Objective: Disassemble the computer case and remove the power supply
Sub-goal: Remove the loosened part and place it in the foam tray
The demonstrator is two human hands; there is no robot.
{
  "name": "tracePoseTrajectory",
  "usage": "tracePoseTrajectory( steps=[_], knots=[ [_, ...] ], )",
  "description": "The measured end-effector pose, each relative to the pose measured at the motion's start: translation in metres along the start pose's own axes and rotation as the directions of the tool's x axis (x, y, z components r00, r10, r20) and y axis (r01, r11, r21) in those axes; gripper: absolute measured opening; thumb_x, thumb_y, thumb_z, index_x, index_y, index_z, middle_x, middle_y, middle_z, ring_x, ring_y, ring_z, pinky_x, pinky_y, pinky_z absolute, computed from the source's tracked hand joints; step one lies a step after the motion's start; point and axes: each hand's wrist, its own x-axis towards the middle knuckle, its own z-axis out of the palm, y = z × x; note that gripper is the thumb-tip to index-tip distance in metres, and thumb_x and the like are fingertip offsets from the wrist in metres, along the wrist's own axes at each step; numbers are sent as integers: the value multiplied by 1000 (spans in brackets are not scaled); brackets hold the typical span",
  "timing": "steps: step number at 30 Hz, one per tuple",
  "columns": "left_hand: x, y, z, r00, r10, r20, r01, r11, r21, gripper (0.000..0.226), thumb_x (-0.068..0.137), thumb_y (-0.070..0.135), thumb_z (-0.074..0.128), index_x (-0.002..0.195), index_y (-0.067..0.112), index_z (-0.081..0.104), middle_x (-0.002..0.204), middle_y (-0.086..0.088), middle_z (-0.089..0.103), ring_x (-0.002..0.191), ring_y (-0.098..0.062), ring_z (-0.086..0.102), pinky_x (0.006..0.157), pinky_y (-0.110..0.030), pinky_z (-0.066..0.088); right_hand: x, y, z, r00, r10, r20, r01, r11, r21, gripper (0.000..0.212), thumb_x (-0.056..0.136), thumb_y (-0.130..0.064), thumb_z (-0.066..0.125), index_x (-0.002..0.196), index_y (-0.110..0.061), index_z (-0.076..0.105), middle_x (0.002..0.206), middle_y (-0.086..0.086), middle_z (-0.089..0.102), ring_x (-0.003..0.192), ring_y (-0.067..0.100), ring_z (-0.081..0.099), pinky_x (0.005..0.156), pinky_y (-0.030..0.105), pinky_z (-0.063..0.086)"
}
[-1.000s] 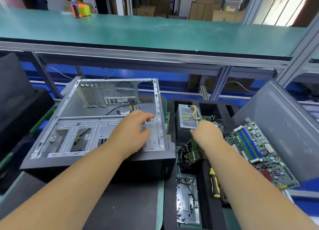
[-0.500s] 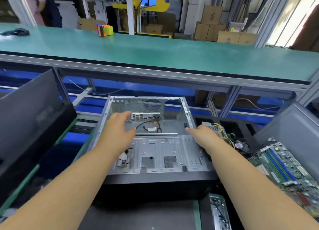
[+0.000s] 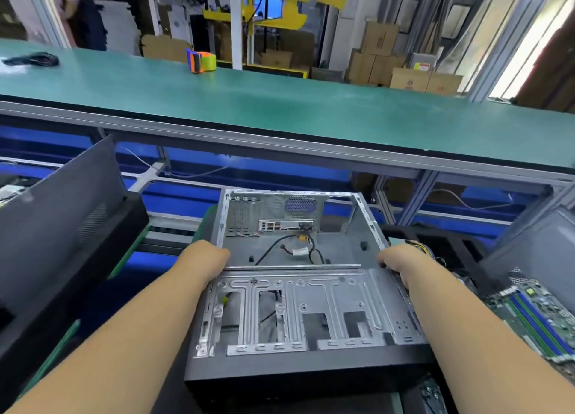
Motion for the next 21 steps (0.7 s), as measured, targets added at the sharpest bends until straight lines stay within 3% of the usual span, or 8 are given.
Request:
tracePoseTrajectory(
  steps=[2,5,7,9,12,14,18,21],
  knots=[
    [5,1,-2,1000,15,-4,-14,999,30,25,82,23,56,102,8,56,80,-7,56,72,-23,56,53,-25,40,0,1,1,1000,22,-22,-22,1000,-1,7,91,-5,49,89,1,51,70,12,41,62,24,42,65,31,38],
    [12,1,-6,1000,19,2,-19,1000,-7,28,80,21,57,104,8,58,85,-9,60,78,-26,59,62,-28,47,1,2,1,999,23,-47,-20,997,76,6,89,-2,48,92,3,50,70,13,40,71,28,44,64,31,38],
    [20,4,-13,998,66,-18,-67,996,-53,26,78,19,57,102,10,60,87,-9,61,78,-27,60,60,-28,45,2,3,-3,995,14,-96,4,983,186,13,84,-1,50,94,5,55,65,13,43,58,25,44,54,27,36],
    [24,11,-24,988,130,-79,-140,982,-131,13,78,17,58,91,14,61,86,-9,62,74,-26,59,57,-28,43,6,2,-9,986,-13,-169,68,943,327,14,80,-3,53,90,3,61,62,14,46,51,22,42,51,26,33],
    [29,21,-40,946,246,-211,-296,922,-250,6,77,14,59,82,18,60,83,-5,64,71,-21,58,53,-27,40,8,-3,-15,947,-78,-313,228,850,475,7,74,-3,57,80,-2,62,65,15,55,55,26,52,52,30,40],
    [32,25,-50,908,303,-289,-387,869,-308,14,77,15,62,88,23,60,83,5,63,72,-13,57,52,-25,38,11,-6,-14,912,-125,-389,337,770,542,13,70,-2,59,78,-10,65,69,10,64,60,27,60,56,34,50],
    [41,32,-60,847,370,-383,-506,780,-367,45,81,15,63,119,38,56,91,24,58,80,2,54,59,-20,38,20,-19,-6,870,-160,-467,458,613,644,23,64,-4,57,79,-19,64,70,3,67,58,21,59,53,29,48],
    [50,31,-53,844,379,-378,-523,735,-431,61,83,8,60,135,38,46,103,17,63,83,2,57,61,-16,40,30,-28,4,862,-170,-477,485,550,680,30,61,-9,55,83,-26,66,76,3,70,61,21,60,55,30,48]
  ],
)
